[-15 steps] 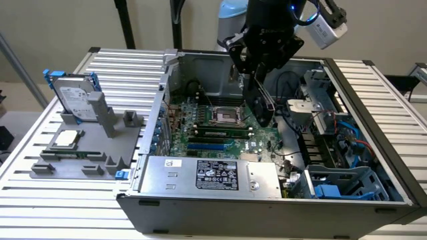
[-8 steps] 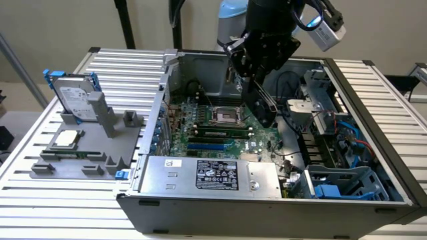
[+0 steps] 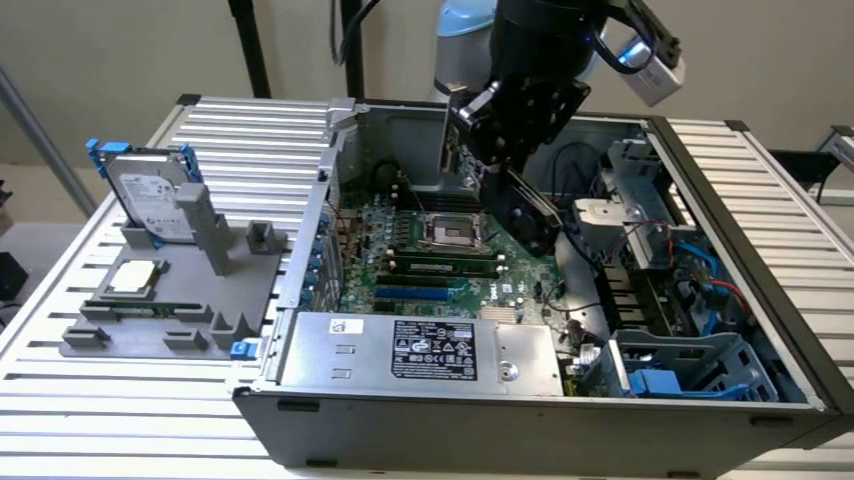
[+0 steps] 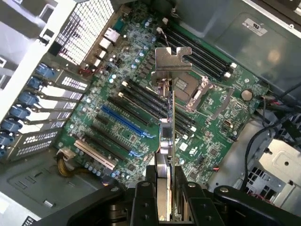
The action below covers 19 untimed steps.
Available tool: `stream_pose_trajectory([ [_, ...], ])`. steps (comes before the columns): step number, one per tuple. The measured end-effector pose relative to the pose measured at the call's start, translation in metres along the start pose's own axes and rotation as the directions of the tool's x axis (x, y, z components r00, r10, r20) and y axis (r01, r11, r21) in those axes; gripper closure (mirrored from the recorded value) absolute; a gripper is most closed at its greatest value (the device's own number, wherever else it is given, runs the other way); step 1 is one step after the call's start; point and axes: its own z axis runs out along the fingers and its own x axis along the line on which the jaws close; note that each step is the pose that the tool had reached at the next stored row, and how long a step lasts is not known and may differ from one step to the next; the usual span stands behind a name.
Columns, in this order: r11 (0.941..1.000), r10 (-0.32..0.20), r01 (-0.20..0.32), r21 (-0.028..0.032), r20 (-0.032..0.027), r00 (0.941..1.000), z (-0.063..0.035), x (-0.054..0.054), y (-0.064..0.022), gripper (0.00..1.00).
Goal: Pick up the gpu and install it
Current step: 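Insert the gpu into the slot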
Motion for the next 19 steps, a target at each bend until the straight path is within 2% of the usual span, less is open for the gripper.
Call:
stream_pose_trajectory([
  [4,0.9974,-0.072,0.072,0.0006,-0.0034,0.9974,0.0032,0.000,-0.0002,0.73],
  [9,0.9866,-0.163,0.163,0.0011,-0.0078,0.9866,0.0068,0.000,-0.0004,0.73],
  [14,0.9677,-0.252,0.252,0.0010,-0.0122,0.9677,0.0103,0.000,-0.0006,0.73],
  [19,0.9412,-0.338,0.338,0.0003,-0.0167,0.9411,0.0144,0.000,-0.0008,0.73],
])
